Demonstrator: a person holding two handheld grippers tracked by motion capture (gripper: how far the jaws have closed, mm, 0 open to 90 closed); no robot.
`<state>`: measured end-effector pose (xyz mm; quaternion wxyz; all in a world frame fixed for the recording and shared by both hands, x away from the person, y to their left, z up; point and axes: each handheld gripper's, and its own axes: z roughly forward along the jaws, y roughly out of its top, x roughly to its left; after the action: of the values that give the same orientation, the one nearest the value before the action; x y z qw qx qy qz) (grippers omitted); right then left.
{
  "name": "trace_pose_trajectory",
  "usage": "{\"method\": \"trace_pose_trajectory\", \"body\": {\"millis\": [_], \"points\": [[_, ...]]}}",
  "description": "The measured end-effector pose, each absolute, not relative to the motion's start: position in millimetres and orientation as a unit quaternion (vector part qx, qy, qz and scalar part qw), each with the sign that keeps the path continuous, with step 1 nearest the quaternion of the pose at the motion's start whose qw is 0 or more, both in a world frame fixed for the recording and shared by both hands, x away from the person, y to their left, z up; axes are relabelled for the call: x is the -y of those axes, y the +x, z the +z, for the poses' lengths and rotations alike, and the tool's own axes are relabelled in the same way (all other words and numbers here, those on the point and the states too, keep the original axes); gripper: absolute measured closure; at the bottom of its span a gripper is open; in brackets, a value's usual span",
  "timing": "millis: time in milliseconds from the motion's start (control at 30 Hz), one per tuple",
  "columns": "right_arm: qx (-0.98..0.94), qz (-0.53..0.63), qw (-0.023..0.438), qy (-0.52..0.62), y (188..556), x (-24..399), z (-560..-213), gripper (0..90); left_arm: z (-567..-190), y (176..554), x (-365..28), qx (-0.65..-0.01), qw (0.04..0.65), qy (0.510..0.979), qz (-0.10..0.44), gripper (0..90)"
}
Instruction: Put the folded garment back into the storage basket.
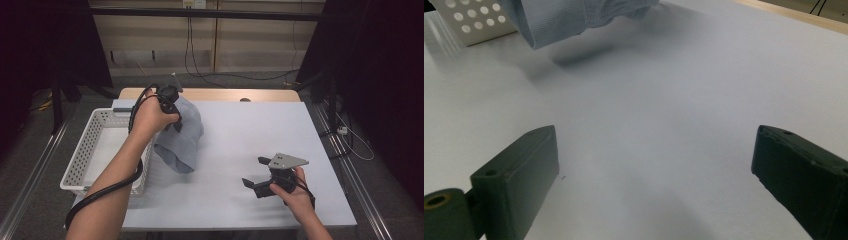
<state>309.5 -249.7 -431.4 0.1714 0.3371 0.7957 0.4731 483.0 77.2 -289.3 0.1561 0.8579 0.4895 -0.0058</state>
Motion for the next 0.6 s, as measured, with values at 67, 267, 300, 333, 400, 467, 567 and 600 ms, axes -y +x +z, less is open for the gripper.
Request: {"method": "trace_pose_trajectory", "body": {"millis": [67,267,300,333,400,467,567,600], "points": [[-0.795,0.473,0.172,0.338,309.4,250.1,-431.6,4.7,-285.5,484.5,-76.9,-0.489,0.157,0.858,-0.003,73.7],[-0.795,0.474,0.172,0.339,308.6,250.8,-431.1,4.6,-275.9,488.5,-76.8,-0.485,0.151,0.861,0.002,73.7],[-0.795,0.473,0.172,0.338,308.6,251.0,-431.1,4.6,-274.3,489.1,-77.3,-0.485,0.151,0.861,0.003,73.8],[-0.795,0.474,0.172,0.338,308.6,251.3,-431.1,4.6,-272.7,489.7,-77.8,-0.484,0.152,0.862,0.004,73.7],[-0.794,0.474,0.172,0.339,308.6,251.7,-430.9,4.6,-268.8,491.2,-79.4,-0.477,0.149,0.866,0.007,73.7],[-0.794,0.474,0.172,0.339,308.6,252.1,-431.1,4.6,-265.1,491.9,-81.2,-0.478,0.15,0.865,0.013,73.7],[-0.794,0.474,0.171,0.34,308.7,252.2,-431.4,4.6,-259.8,494.0,-84.7,-0.481,0.157,0.862,0.013,73.7],[-0.795,0.473,0.17,0.339,308.7,252.0,-431.5,4.6,-258.2,495.0,-85.7,-0.481,0.157,0.862,0.014,73.7]]}}
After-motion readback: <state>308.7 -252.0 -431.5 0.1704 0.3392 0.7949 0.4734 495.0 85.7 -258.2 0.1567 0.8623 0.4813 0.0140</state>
